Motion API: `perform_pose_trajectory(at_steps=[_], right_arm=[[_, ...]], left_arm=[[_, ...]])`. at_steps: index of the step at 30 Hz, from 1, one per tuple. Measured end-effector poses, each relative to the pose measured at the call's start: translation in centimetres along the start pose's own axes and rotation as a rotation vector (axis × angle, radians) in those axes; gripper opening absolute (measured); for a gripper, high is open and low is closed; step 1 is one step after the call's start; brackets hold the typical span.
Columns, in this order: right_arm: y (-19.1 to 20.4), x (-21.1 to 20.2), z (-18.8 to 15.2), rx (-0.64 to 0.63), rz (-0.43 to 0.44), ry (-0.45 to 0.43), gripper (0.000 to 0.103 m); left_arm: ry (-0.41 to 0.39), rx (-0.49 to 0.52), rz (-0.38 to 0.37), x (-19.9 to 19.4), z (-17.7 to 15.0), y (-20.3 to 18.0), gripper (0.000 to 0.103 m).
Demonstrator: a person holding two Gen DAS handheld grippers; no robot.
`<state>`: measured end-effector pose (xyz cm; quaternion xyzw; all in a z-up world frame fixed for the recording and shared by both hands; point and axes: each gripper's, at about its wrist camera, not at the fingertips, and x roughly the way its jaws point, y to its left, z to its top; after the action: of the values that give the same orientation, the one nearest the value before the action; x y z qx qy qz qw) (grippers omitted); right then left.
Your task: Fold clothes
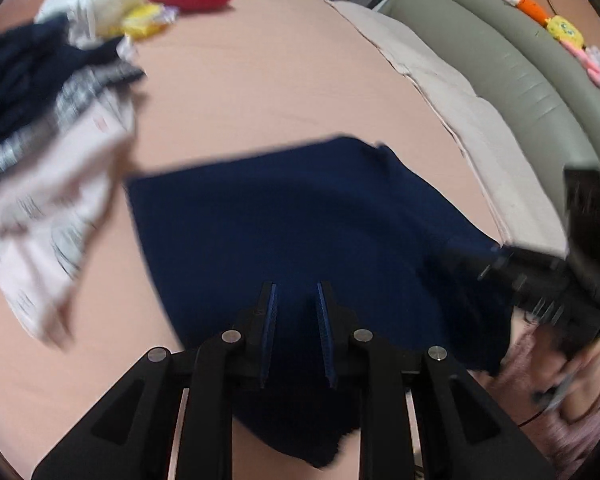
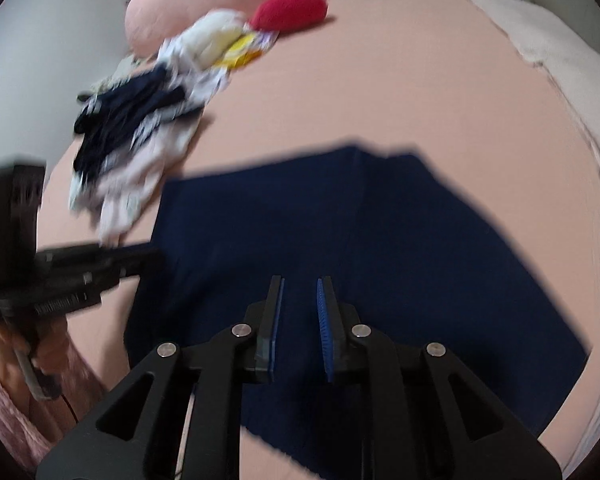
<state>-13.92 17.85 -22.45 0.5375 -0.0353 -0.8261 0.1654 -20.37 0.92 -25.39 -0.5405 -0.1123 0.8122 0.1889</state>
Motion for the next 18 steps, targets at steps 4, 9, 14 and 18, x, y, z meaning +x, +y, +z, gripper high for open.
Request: perform_pose_trajectory(at_steps=[4,9,14,18], right_arm=[[-0.3,1.5,-3.5,-0.001,-0.090,0.026,0.015],[-4.1,0.0,-5.2,0.129,-0.113,0.016,0.014],[-2.0,-1.8,-5.5,0.100,-0.045,-0.055,0.021],[0.5,-0.1,-6.6,-0.045,-0.128,0.010,0.019]], left_arm=[[0.069,-0.012,0.105,2.5,-1.5,-0.3,0.022],[0.023,-0.035,0.188,1.2,-2.1,0.5,0.020],[-0.042,0.057,0.080,1.5,-2.4,-3.2,0.021],[0.075,0.089,0.190,4.4,-3.3,-4.1,0.022]])
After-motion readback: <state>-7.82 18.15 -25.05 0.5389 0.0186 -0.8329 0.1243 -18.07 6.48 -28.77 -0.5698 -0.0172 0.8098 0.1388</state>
